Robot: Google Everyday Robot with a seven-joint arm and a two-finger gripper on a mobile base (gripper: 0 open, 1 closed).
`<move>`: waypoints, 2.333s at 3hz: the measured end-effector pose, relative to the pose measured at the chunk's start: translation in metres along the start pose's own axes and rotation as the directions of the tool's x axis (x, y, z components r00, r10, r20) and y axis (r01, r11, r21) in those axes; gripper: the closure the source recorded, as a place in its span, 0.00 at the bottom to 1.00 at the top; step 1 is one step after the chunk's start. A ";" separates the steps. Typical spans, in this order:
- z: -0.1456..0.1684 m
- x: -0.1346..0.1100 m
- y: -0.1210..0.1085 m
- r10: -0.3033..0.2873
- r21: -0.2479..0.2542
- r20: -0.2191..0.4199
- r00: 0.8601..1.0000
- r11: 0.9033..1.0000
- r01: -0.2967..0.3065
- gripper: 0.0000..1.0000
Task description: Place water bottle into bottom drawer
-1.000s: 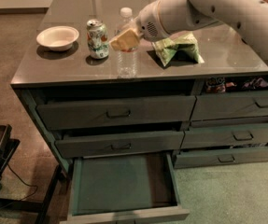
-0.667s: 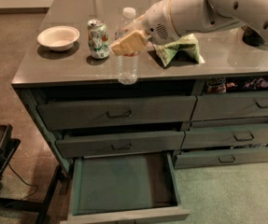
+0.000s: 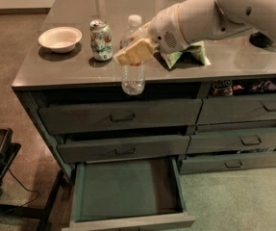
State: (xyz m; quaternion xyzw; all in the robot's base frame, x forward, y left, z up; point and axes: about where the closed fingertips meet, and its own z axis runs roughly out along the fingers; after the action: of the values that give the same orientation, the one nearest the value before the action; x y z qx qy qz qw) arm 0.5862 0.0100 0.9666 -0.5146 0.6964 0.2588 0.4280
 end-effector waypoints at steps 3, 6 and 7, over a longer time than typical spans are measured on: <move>0.074 0.125 0.089 0.084 -0.100 0.042 0.996 0.992 -0.079 1.00; 0.147 0.235 0.111 0.113 -0.176 -0.005 0.994 0.978 -0.112 1.00; 0.174 0.275 0.112 0.052 -0.186 -0.025 0.998 0.981 -0.056 1.00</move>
Offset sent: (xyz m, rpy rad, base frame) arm -0.0921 0.0201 -0.1545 0.0982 0.1033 0.0163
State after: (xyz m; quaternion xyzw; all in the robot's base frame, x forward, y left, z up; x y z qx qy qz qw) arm 0.5101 0.0507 0.6336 -0.5362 0.6870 0.3292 0.3636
